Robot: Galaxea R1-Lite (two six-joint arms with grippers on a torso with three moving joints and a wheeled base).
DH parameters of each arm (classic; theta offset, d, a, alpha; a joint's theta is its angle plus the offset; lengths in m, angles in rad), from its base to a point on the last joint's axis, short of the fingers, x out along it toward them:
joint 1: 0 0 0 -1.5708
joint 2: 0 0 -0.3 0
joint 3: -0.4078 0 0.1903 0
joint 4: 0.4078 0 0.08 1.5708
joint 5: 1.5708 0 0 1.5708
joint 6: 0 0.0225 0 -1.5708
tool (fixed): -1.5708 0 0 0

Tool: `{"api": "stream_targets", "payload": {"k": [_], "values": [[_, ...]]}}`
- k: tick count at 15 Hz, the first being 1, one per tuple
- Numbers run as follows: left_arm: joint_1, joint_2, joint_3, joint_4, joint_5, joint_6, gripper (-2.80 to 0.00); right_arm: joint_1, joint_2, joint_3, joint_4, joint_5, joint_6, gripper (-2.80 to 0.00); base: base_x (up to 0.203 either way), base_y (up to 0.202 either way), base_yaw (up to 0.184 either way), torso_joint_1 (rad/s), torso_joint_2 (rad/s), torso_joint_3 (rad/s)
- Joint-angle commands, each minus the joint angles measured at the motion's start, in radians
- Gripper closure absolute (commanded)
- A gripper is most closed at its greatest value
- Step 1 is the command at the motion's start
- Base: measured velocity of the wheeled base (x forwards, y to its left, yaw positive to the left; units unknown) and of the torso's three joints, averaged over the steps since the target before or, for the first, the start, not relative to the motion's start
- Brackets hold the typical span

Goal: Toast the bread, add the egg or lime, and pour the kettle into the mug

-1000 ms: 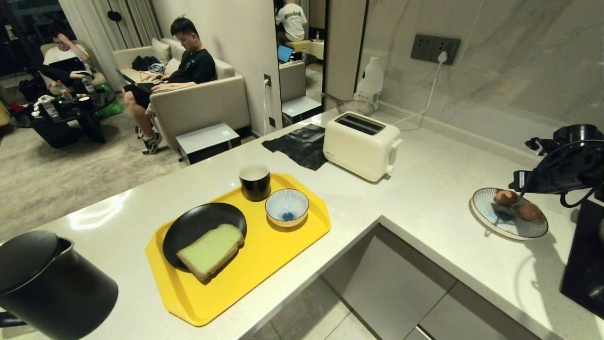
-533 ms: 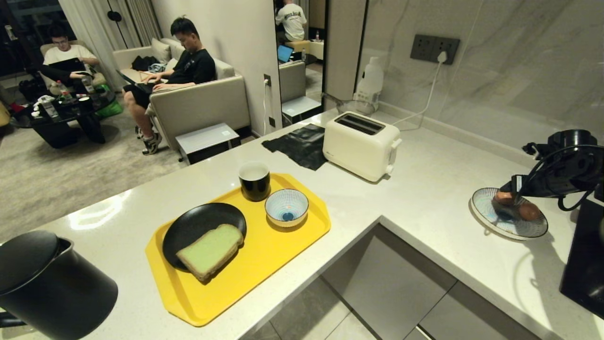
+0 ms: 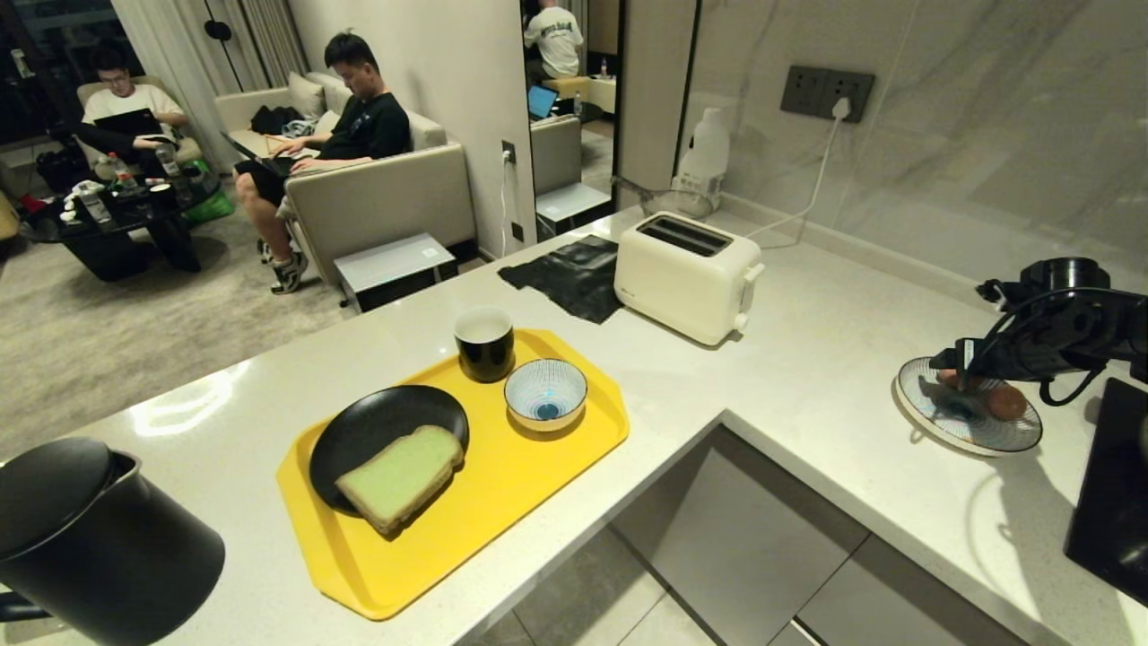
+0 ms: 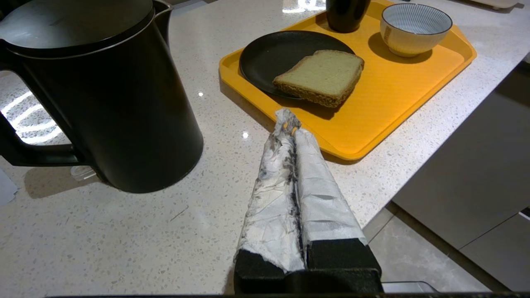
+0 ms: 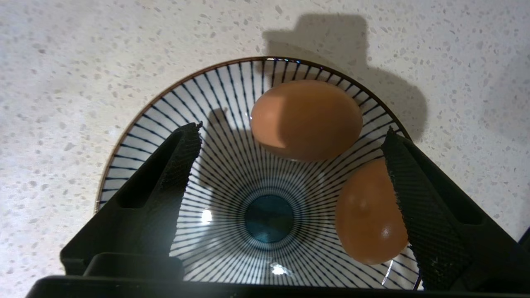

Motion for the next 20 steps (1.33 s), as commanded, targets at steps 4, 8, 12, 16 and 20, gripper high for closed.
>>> {"api": "stream_targets", "payload": {"k": [4,8,12,16,20], "values": [[0.0,-0.003,0.0,0.0,0.0,0.0,0.0,-0.008,0.014,0.0,0.002,0.001,-0.05,-2.8,0.0,0.0,0.0,0.0,0.0,0.0],[0.0,-0.003,0.0,0.0,0.0,0.0,0.0,-0.019,0.017,0.002,0.004,0.0,-0.093,-2.8,0.0,0.0,0.0,0.0,0.0,0.0],[0.0,-0.003,0.0,0.0,0.0,0.0,0.0,-0.018,0.022,0.001,0.002,0.001,-0.103,-2.8,0.0,0.0,0.0,0.0,0.0,0.0],[0.0,-0.003,0.0,0.0,0.0,0.0,0.0,-0.018,0.025,-0.001,0.001,0.001,-0.103,-2.8,0.0,0.0,0.0,0.0,0.0,0.0],[0.0,-0.003,0.0,0.0,0.0,0.0,0.0,-0.015,0.031,-0.001,0.001,0.002,-0.101,-2.8,0.0,0.0,0.0,0.0,0.0,0.0]]}}
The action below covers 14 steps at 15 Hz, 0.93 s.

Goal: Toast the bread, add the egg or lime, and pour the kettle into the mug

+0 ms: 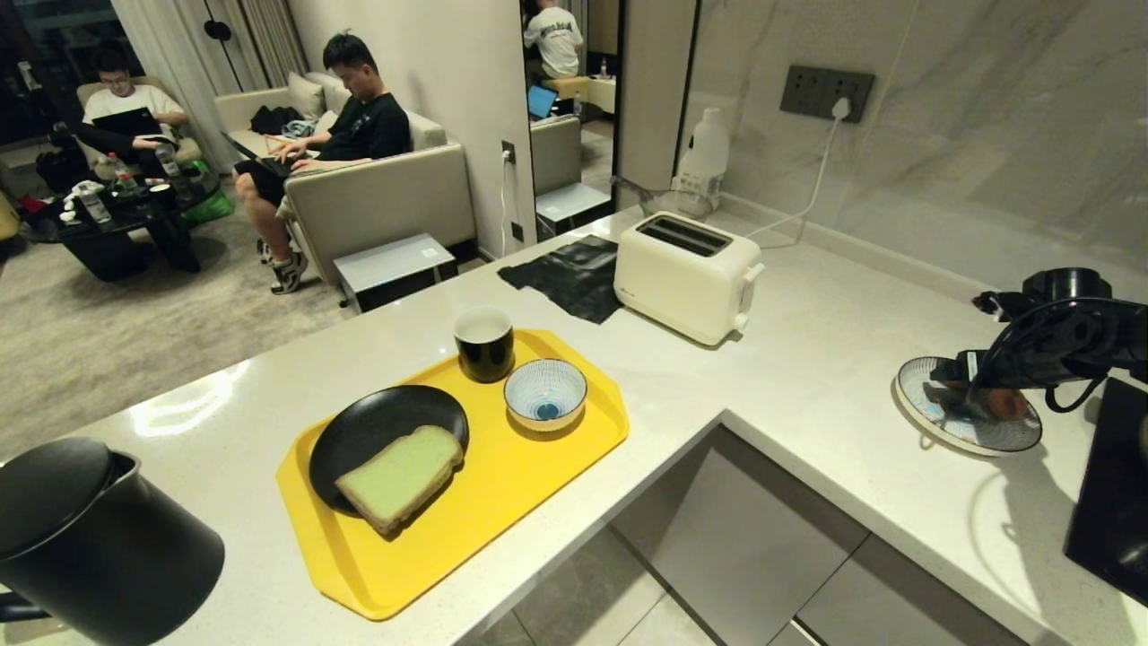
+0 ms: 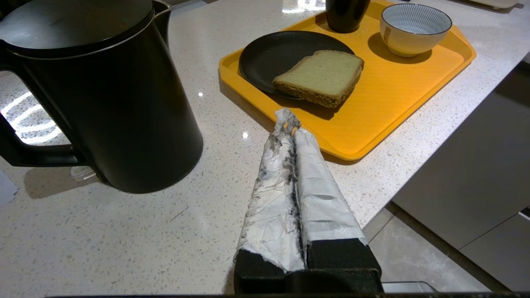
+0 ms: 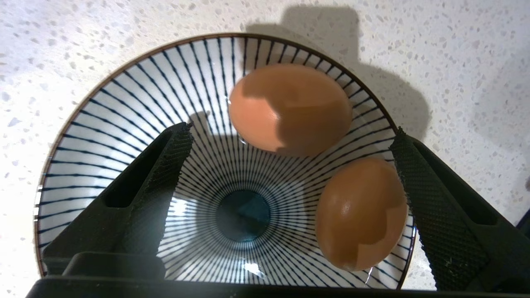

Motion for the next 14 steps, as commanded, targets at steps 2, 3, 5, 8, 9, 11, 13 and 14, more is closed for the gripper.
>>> {"api": "stream_targets", "payload": {"k": [2,3,5,8,9,11,13,14], "values": [[0.0,-0.003,0.0,0.0,0.0,0.001,0.0,0.003,0.008,0.0,-0.005,0.001,-0.001,-2.8,0.0,0.0,0.0,0.0,0.0,0.0],[0.0,-0.003,0.0,0.0,0.0,0.001,0.0,0.003,0.012,0.0,-0.023,0.001,0.0,-2.8,0.0,0.0,0.0,0.0,0.0,0.0],[0.0,-0.003,0.0,0.0,0.0,0.001,0.0,0.003,0.017,0.0,-0.048,0.004,-0.001,-2.8,0.0,0.0,0.0,0.0,0.0,0.0],[0.0,-0.003,0.0,0.0,0.0,0.001,0.0,0.004,0.019,0.0,-0.048,0.007,0.0,-2.8,0.0,0.0,0.0,0.0,0.0,0.0],[0.0,-0.003,0.0,0.0,0.0,0.001,0.0,0.004,0.019,0.0,-0.048,0.008,-0.001,-2.8,0.0,0.0,0.0,0.0,0.0,0.0],[0.0,-0.003,0.0,0.0,0.0,0.001,0.0,0.009,0.021,0.0,-0.048,0.008,0.0,-2.8,0.0,0.0,0.0,0.0,0.0,0.0],[0.0,-0.003,0.0,0.0,0.0,0.001,0.0,0.009,0.025,0.0,-0.048,0.008,0.0,-2.8,0.0,0.0,0.0,0.0,0.0,0.0],[0.0,-0.003,0.0,0.0,0.0,0.001,0.0,0.009,0.025,0.0,-0.048,0.008,0.0,-2.8,0.0,0.0,0.0,0.0,0.0,0.0]]}}
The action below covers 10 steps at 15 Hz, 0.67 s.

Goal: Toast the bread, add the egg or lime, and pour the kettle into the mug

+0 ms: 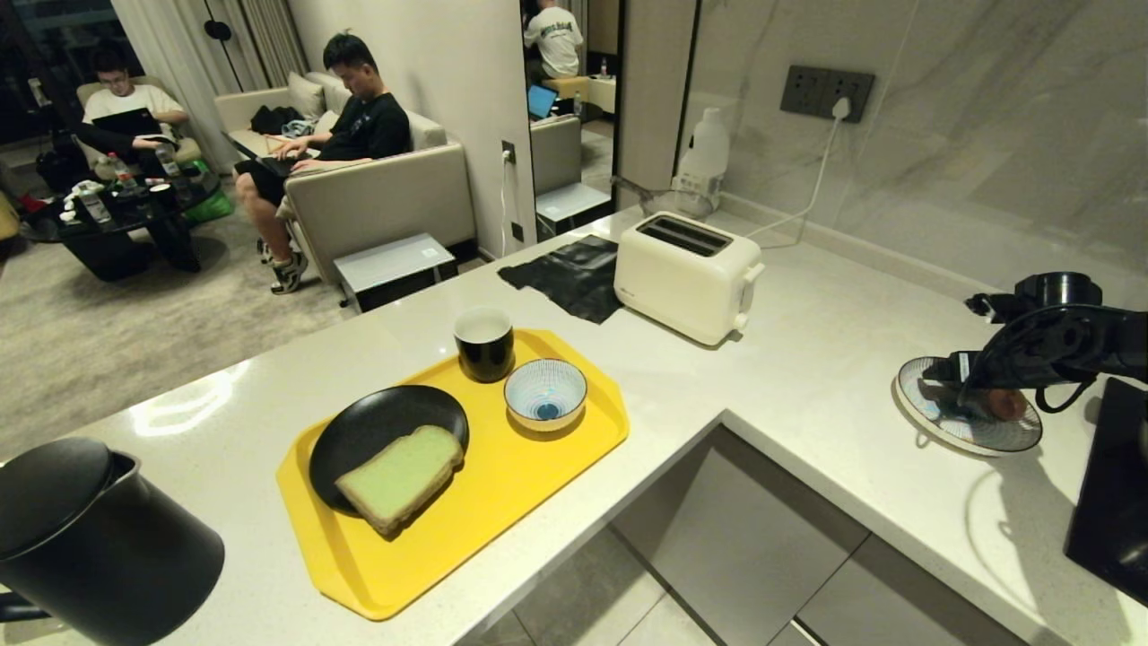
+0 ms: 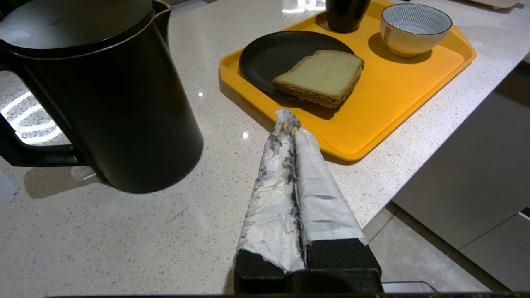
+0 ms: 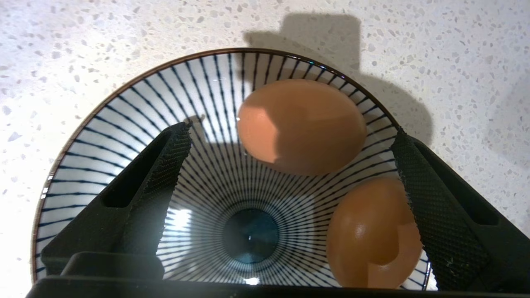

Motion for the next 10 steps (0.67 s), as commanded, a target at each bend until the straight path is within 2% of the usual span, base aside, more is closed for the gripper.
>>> {"api": "stream_targets", "payload": {"k": [1,10], "values": [[0.0,-0.003,0.0,0.0,0.0,0.0,0.0,0.0,0.005,0.0,0.001,0.001,-0.001,-2.8,0.0,0.0,0.0,0.0,0.0,0.0],[0.0,-0.003,0.0,0.0,0.0,0.0,0.0,0.0,0.005,-0.004,0.0,0.002,-0.003,-2.8,0.0,0.0,0.0,0.0,0.0,0.0]]}}
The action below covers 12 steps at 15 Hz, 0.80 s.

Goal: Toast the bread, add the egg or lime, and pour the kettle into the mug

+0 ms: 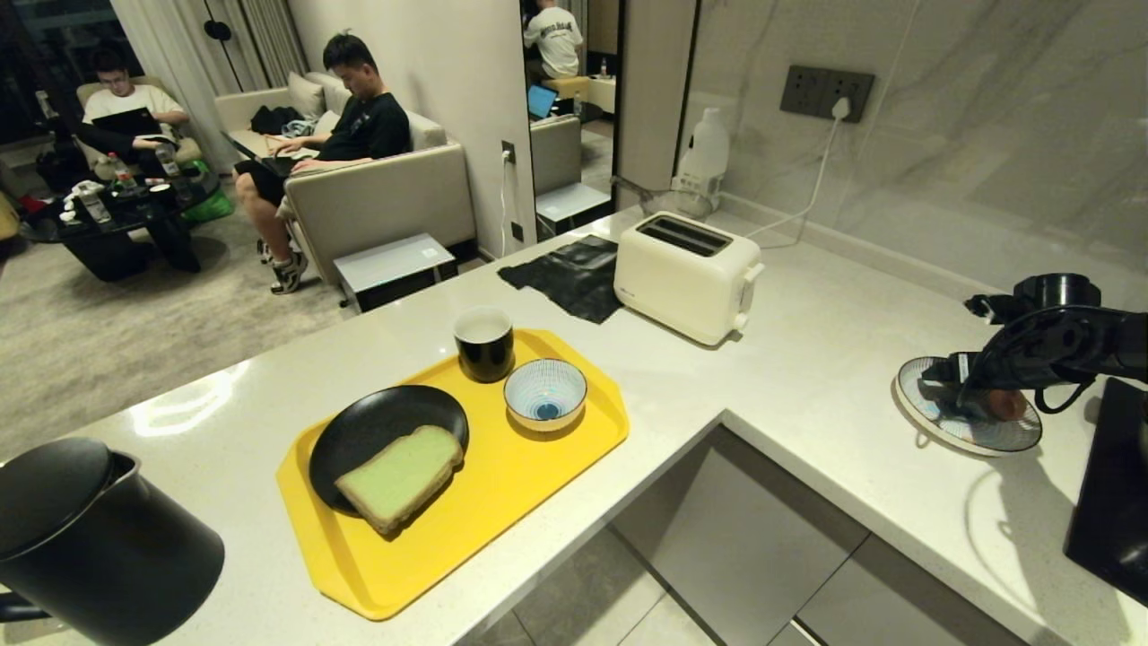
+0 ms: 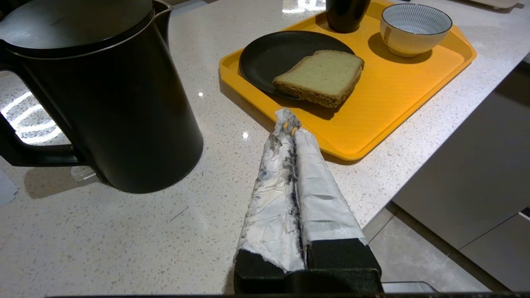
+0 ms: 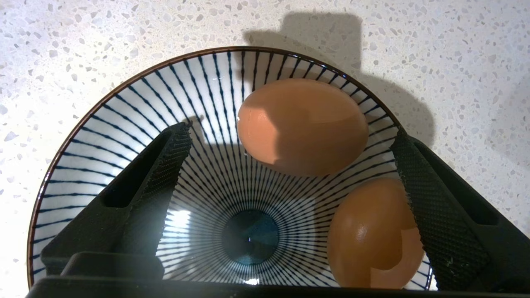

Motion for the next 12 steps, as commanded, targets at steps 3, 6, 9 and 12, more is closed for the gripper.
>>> {"api": "stream_targets", "payload": {"k": [3,6,9,12], "values": [[0.0,-0.003,-0.001,0.0,0.0,0.001,0.0,0.0,0.007,-0.007,0.002,0.001,-0.001,0.0,0.0,0.0,0.0,0.0,0.0,0.0],[0.0,-0.003,0.0,0.0,0.0,0.001,0.0,0.001,0.007,-0.007,0.002,0.002,-0.002,0.0,0.0,0.0,0.0,0.0,0.0,0.0],[0.0,-0.003,0.0,0.0,0.0,0.001,0.0,0.001,0.008,-0.007,0.002,0.002,-0.002,0.0,0.0,0.0,0.0,0.0,0.0,0.0],[0.0,-0.003,0.0,0.0,0.0,0.001,0.0,0.001,0.008,-0.007,0.002,0.002,-0.002,0.0,0.0,0.0,0.0,0.0,0.0,0.0]]}}
